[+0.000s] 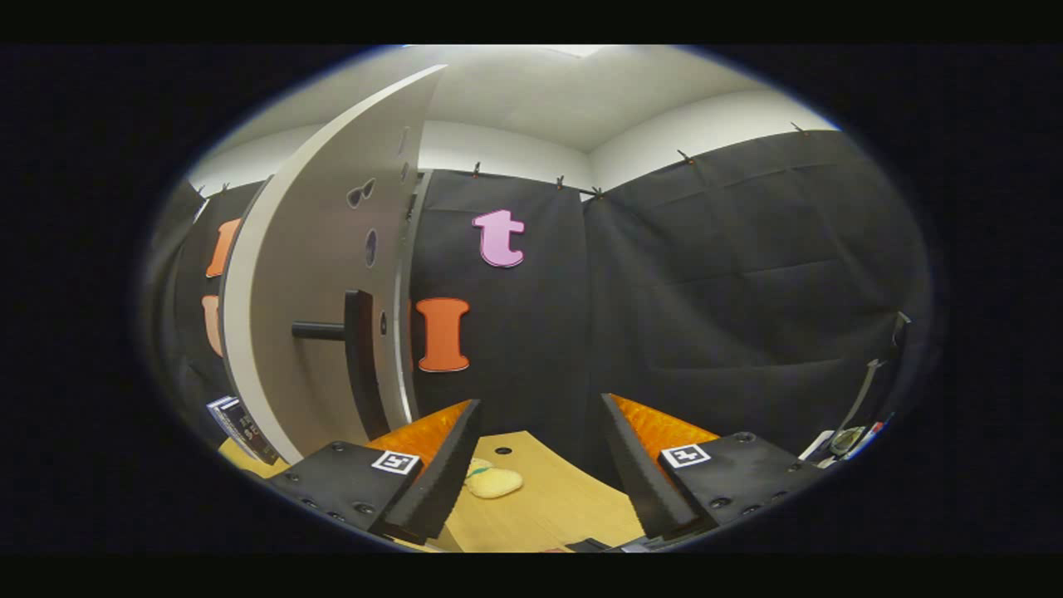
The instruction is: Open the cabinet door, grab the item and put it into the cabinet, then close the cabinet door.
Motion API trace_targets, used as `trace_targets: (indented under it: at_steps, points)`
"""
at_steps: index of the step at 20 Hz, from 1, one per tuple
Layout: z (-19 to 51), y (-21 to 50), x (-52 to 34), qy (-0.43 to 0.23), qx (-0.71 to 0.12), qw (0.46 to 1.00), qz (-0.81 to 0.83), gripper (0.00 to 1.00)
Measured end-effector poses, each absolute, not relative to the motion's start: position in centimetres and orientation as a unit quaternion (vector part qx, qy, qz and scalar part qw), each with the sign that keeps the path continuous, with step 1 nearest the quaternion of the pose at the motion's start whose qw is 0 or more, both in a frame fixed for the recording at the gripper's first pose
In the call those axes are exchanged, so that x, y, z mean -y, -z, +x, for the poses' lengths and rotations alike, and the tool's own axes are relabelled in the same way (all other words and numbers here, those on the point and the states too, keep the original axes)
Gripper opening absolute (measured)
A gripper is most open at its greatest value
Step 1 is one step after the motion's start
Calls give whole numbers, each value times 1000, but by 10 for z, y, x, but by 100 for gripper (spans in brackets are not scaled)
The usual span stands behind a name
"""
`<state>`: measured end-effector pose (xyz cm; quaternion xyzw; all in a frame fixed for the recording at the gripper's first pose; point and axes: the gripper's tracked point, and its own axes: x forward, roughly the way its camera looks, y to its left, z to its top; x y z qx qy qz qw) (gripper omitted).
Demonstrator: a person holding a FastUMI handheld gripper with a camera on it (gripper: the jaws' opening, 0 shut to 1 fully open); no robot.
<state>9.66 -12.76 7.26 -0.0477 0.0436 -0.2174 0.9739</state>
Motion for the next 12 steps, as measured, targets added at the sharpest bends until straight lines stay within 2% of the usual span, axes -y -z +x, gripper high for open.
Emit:
trace_targets:
  at_steps: [5,12]
  points:
    - [101,-70,83,196,-45,978,-45,91]
    - [130,-59,-4,116,-54,991,-34,91]
